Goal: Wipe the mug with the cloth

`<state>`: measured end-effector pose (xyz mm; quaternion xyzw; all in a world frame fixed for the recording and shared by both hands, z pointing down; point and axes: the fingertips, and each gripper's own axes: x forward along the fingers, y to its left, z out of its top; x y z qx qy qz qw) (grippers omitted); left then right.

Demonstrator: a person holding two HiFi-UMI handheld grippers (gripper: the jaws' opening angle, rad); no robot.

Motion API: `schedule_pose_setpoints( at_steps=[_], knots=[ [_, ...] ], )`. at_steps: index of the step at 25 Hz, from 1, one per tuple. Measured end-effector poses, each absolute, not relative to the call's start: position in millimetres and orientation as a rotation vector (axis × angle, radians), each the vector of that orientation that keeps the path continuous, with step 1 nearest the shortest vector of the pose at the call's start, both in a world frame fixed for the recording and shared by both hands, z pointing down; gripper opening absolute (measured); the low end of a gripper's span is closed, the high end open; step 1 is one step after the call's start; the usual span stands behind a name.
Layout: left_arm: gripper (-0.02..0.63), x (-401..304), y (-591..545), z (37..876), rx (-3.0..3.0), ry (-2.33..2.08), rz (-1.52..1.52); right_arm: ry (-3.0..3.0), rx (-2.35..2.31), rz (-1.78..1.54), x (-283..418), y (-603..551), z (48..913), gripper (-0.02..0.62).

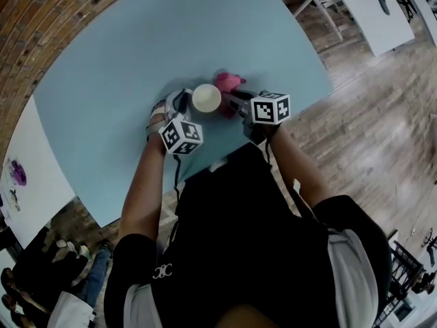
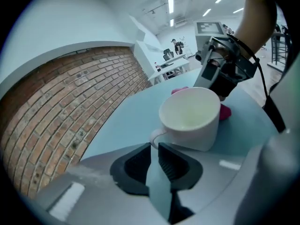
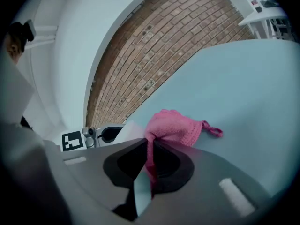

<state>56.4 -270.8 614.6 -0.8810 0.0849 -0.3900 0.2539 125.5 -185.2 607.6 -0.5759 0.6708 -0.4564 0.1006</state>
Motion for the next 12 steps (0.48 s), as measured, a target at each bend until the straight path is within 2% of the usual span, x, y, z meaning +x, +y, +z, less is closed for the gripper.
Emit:
schedule_pose_setpoints(
  at_steps=[8,12],
  knots=[
    [0.058,76,-267,611,-2.296,0.116,-0.96,2.09,-1.525,-1.204,137,-201,550,0.04],
    [0.054,82,-266,612,-2.329,0.098,-0.929,2.114,-1.52,-1.275,136,-207,567,0.04]
  ],
)
